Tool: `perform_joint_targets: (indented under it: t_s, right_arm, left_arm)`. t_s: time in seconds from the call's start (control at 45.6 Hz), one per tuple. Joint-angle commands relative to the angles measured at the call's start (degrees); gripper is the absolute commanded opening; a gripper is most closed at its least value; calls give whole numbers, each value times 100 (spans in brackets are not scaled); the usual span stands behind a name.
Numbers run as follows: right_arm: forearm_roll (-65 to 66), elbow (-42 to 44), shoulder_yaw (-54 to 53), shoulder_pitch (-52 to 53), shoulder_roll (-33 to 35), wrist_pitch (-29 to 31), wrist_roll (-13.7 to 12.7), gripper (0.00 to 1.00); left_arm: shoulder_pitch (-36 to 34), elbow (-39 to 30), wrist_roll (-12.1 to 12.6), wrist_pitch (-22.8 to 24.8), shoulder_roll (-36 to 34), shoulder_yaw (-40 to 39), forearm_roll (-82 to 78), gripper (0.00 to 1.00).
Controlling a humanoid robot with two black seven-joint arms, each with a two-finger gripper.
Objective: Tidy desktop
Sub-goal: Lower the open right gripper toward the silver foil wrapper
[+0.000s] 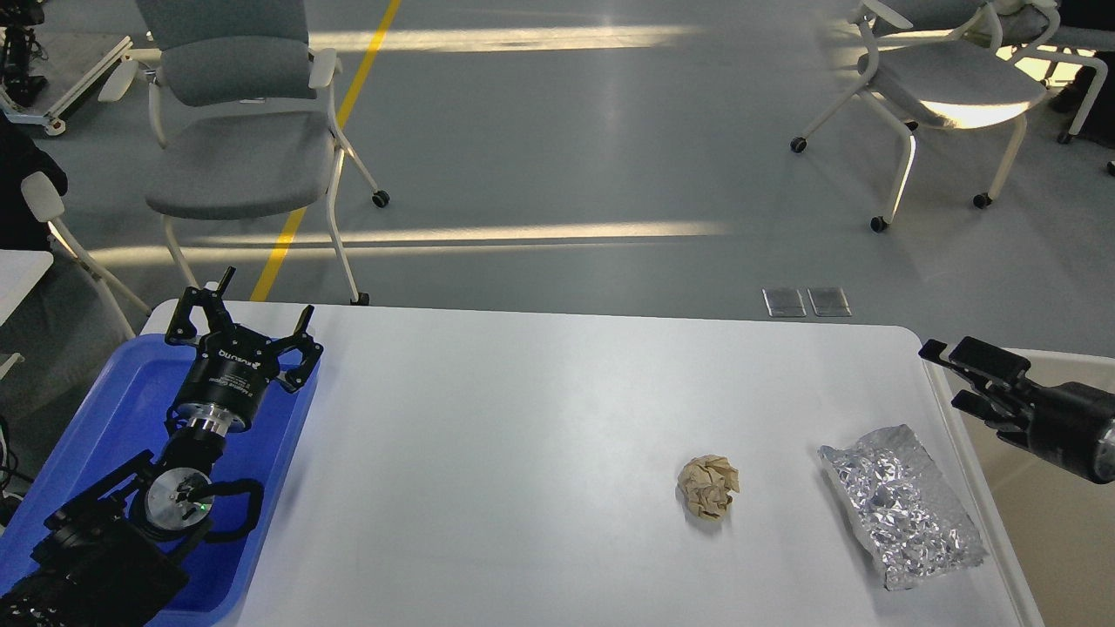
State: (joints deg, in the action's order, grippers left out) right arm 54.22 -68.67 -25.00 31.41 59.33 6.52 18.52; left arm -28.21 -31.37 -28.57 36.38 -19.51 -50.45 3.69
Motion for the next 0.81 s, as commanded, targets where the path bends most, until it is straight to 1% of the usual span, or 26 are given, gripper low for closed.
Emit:
perform_joint_targets:
  t_s: [0.0,0.131,0.351,0.504,0.613,0.723,0.789]
  right_arm:
    - [976,-67,434,287,210,-116,-147,100]
    - [1257,-32,820,427,324,-116,-130,100]
    - [2232,99,1576,761,413,-292,-103,100]
    - [2734,302,2095,823,342,-783,-60,100]
    - [2910,468,2411,849,184,-1345,134,100]
    - [2867,881,2623,832,-184,-1917,450,99]
    - [2813,1241,2693,797,-387,-2102,512,100]
  left_arm:
    - [0,0,0,0,0,0,1,100]
    - [0,0,0,0,0,0,1,100]
    - [0,0,0,0,0,0,1,100]
    - [0,0,0,0,9,0,1,100]
    - [0,0,0,0,0,0,1,100]
    - [0,0,0,0,0,0,1,100]
    - [0,0,0,0,0,0,1,100]
